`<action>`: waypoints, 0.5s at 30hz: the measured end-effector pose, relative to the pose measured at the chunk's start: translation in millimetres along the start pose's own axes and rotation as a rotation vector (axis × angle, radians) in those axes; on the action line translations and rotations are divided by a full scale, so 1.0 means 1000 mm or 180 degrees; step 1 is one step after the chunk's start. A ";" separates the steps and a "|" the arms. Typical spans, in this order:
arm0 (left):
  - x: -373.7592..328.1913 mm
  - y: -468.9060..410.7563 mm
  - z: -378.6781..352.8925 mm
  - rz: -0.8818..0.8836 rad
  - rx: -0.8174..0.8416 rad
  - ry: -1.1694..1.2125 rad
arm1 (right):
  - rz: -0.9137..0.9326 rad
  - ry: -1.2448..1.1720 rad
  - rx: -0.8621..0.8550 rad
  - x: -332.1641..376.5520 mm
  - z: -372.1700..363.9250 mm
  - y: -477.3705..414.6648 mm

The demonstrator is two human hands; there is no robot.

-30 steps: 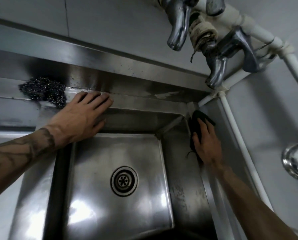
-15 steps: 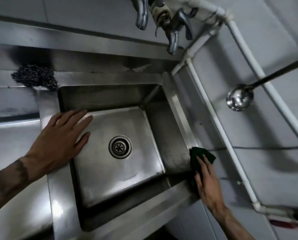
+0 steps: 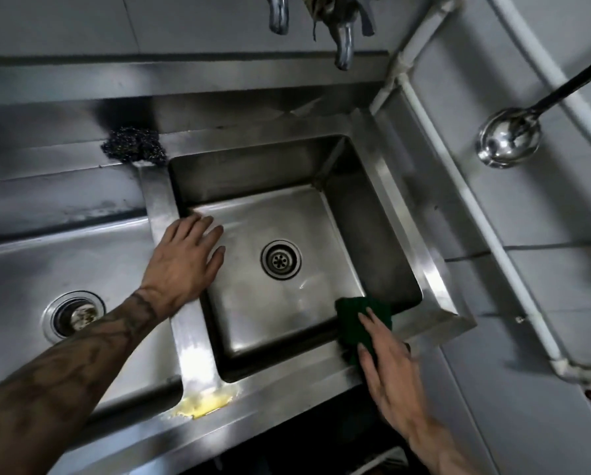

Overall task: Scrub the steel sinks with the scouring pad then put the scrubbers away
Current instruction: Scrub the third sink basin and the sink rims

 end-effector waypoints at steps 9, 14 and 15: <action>0.000 0.002 0.004 0.0058 0.0019 -0.0148 | -0.0356 -0.0295 -0.0095 0.014 -0.008 0.010; 0.004 0.004 0.008 0.0069 -0.0011 0.0114 | -0.0307 -0.0425 -0.0231 0.098 -0.063 0.051; 0.005 0.007 0.010 0.0064 -0.0032 0.0175 | -0.0249 -0.0429 -0.0256 0.119 -0.076 0.061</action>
Point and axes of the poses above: each hand's wrist, its own y-axis away from the middle knuckle, its own z-axis out of the back of the hand, x = y × z, the point moved 3 cm from there along -y, towards the middle knuckle, and after that the axes turned 6 degrees about -x, right-handed, at the moved point
